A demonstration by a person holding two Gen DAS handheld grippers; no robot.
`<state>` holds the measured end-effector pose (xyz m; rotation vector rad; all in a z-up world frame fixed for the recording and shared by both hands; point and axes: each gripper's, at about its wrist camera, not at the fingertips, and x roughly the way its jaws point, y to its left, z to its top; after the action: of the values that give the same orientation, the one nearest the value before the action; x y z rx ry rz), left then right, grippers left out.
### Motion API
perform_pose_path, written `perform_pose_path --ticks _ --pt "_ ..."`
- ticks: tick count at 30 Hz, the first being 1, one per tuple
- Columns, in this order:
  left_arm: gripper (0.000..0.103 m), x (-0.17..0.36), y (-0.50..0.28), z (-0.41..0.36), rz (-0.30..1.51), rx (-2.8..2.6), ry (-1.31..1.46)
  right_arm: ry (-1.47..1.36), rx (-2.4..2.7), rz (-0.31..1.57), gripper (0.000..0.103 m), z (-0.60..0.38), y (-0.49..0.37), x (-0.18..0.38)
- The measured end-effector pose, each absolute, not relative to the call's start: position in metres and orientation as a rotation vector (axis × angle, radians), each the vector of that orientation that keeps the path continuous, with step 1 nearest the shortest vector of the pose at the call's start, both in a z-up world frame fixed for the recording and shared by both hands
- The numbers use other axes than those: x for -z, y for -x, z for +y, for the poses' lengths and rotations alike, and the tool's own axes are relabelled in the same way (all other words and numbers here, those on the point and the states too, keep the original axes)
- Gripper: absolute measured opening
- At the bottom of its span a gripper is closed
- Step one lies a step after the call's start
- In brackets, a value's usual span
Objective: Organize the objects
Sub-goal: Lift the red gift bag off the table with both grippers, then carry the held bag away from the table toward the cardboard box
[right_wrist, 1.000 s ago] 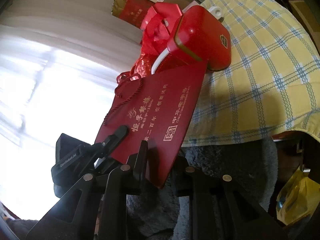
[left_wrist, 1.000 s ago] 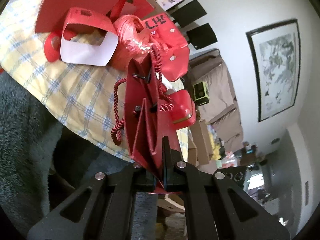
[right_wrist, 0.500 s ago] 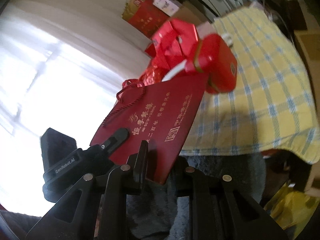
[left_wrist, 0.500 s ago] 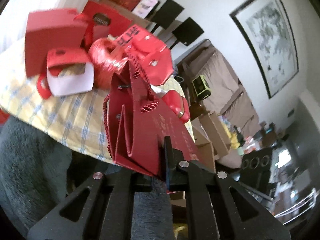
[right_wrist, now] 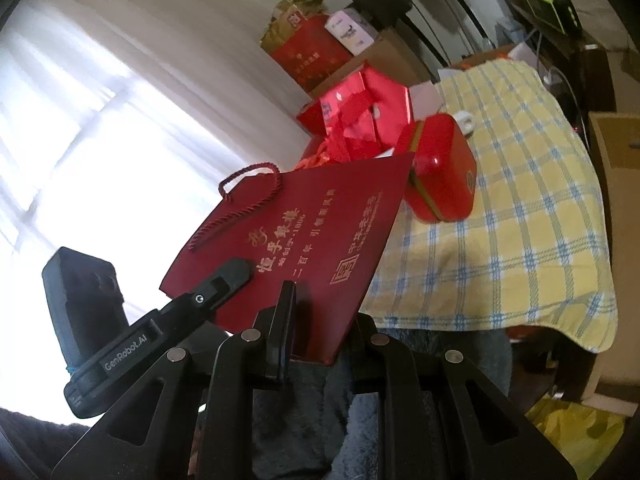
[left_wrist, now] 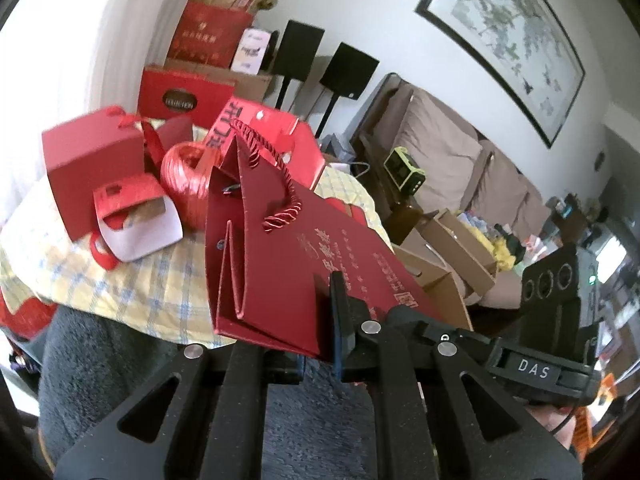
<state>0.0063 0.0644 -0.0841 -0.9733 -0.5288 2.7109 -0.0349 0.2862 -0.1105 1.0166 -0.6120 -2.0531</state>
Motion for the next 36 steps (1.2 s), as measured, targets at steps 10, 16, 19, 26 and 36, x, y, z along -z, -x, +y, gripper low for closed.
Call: perform_pose_path --ticks 10,16,19,26,36 --pt "0.011 0.06 -0.017 0.09 -0.296 -2.778 0.906 -0.946 2.134 -0.519 0.019 0.292 0.024 0.089" --pt "0.011 0.045 -0.026 0.106 -0.16 -2.82 0.833 -0.885 2.178 -0.457 0.019 0.295 0.016 0.074" --pt "0.011 0.039 -0.029 0.113 -0.111 -2.836 0.8 -0.858 2.202 -0.432 0.019 0.296 0.012 0.067" --pt "0.011 0.027 -0.031 0.132 -0.009 -2.853 0.746 -0.825 2.227 -0.426 0.019 0.307 0.01 0.057" --pt "0.011 0.014 -0.028 0.154 0.039 -2.838 0.682 -0.774 2.3 -0.389 0.019 0.326 0.005 0.039"
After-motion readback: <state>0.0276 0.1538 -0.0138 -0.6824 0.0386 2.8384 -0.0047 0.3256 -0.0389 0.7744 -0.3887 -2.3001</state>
